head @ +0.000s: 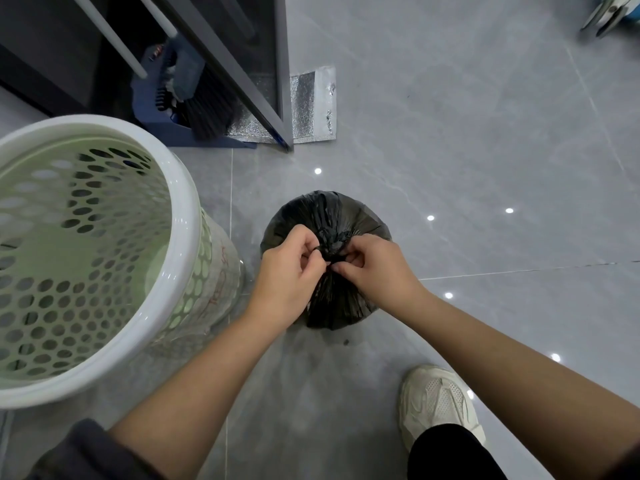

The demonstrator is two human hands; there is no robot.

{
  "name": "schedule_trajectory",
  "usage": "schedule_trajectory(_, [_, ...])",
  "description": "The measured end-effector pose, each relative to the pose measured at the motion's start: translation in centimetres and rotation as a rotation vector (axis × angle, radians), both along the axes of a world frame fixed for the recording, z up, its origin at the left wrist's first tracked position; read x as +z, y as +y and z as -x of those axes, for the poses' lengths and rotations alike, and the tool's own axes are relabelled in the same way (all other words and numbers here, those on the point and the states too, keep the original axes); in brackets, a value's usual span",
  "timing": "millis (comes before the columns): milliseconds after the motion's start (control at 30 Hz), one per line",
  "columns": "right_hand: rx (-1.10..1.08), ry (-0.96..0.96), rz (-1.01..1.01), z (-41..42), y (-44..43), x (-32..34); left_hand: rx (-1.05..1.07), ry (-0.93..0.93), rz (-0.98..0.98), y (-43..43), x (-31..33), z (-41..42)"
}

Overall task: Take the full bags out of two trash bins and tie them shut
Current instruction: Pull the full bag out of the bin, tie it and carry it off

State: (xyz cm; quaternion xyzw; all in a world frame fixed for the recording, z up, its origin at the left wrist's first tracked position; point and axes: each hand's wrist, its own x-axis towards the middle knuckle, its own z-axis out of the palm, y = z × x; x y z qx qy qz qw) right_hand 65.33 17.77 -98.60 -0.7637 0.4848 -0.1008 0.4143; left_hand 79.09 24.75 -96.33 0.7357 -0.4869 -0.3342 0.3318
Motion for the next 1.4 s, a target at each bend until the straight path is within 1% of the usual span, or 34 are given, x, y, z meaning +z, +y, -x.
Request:
schedule_trajectory(67, [0.017,0.032,0.032,0.3,-0.1,0.0,-0.054,-0.039,-0.028,0.1,-0.2,-0.1])
schedule_trajectory(100, [0.02,0.063,0.061,0.5,-0.2,-0.1,-0.091,-0.101,-0.029,0.2,-0.4,-0.2])
schedule_trajectory(167, [0.018,0.136,0.119,1.3,-0.3,-0.1,-0.181,-0.31,-0.031,0.2,-1.0,-0.6])
schedule_trajectory(233, [0.036,0.185,0.206,1.9,-0.3,-0.4,-0.259,-0.521,-0.09,0.0,-1.8,-0.7])
schedule_trajectory(267, [0.059,0.21,0.268,2.1,-0.2,-0.6,-0.279,-0.594,-0.124,-0.2,-2.0,-0.5])
schedule_trajectory(333, [0.091,0.269,0.361,2.6,-0.1,-1.0,-0.286,-0.676,-0.143,-0.6,-2.4,0.2])
schedule_trajectory(400, [0.098,0.327,0.405,3.0,0.0,-1.3,-0.271,-0.694,-0.107,-0.9,-2.2,0.8])
schedule_trajectory(500, [0.092,0.316,0.415,3.3,-0.4,-1.5,-0.226,-0.597,-0.019,-0.9,-1.1,0.7])
schedule_trajectory(567, [0.096,0.262,0.348,3.3,-0.9,-0.8,-0.198,-0.543,0.017,-1.1,0.4,0.4])
schedule_trajectory(667, [0.085,0.175,0.171,3.3,-1.4,1.2,-0.241,-0.576,0.047,-1.1,2.9,0.0])
schedule_trajectory(767, [0.142,0.122,0.146,3.3,-1.2,4.1,-0.285,-0.567,0.0,-0.9,6.0,-0.4])
schedule_trajectory(833, [0.166,0.097,0.15,3.9,-0.9,7.0,-0.309,-0.51,-0.064,-0.8,8.8,-0.5])
schedule_trajectory(900, [0.16,0.068,0.158,5.2,-0.7,11.0,-0.361,-0.46,-0.087,-0.7,12.1,-0.2])
schedule_trajectory(1033, [0.167,0.066,0.182,9.1,-0.5,20.8,-0.522,-0.421,-0.055,-1.1,20.2,2.1])
schedule_trajectory(1233, [0.184,0.175,0.2,16.7,-2.1,37.3,-0.607,-0.372,-0.06,-3.8,36.3,8.6])
schedule_trajectory(1400, [0.111,0.211,0.196,22.9,-4.7,49.3,-0.668,-0.368,-0.036,-7.5,48.4,14.9])
